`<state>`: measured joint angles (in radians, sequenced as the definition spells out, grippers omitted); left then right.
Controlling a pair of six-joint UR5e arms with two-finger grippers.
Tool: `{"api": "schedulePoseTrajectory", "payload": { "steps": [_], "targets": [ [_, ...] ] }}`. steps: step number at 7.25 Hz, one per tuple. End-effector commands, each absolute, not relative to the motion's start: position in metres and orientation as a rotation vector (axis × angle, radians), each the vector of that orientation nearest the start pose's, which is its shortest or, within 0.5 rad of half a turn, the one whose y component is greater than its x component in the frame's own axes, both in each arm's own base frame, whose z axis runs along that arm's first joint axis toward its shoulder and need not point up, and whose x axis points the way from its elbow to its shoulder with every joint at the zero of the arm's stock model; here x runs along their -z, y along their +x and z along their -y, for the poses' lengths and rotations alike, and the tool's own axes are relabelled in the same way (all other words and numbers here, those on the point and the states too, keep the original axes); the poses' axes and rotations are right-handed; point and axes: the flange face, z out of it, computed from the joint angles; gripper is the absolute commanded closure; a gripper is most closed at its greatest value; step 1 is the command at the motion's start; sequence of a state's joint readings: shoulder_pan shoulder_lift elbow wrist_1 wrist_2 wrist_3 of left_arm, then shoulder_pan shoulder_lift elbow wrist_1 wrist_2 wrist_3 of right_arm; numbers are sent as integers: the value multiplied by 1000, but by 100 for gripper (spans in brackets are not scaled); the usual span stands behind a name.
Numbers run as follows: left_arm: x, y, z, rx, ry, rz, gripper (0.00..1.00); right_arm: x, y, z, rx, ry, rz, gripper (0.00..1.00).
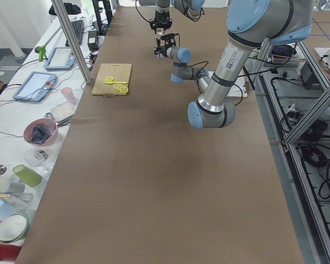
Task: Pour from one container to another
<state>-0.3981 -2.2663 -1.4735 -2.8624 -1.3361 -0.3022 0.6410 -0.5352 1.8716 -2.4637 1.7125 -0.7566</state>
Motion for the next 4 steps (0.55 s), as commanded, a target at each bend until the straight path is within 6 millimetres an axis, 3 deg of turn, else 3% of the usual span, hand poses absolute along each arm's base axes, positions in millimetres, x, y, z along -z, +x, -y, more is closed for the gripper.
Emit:
{"api": "schedulePoseTrajectory", "payload": {
  "steps": [1, 4],
  "targets": [
    [-146, 545, 398, -377, 1505, -1150, 100, -44, -407, 446, 1705, 468, 187, 100],
    [-148, 546, 399, -375, 1505, -1149, 100, -42, -407, 445, 1717, 461, 176, 100]
  ]
}}
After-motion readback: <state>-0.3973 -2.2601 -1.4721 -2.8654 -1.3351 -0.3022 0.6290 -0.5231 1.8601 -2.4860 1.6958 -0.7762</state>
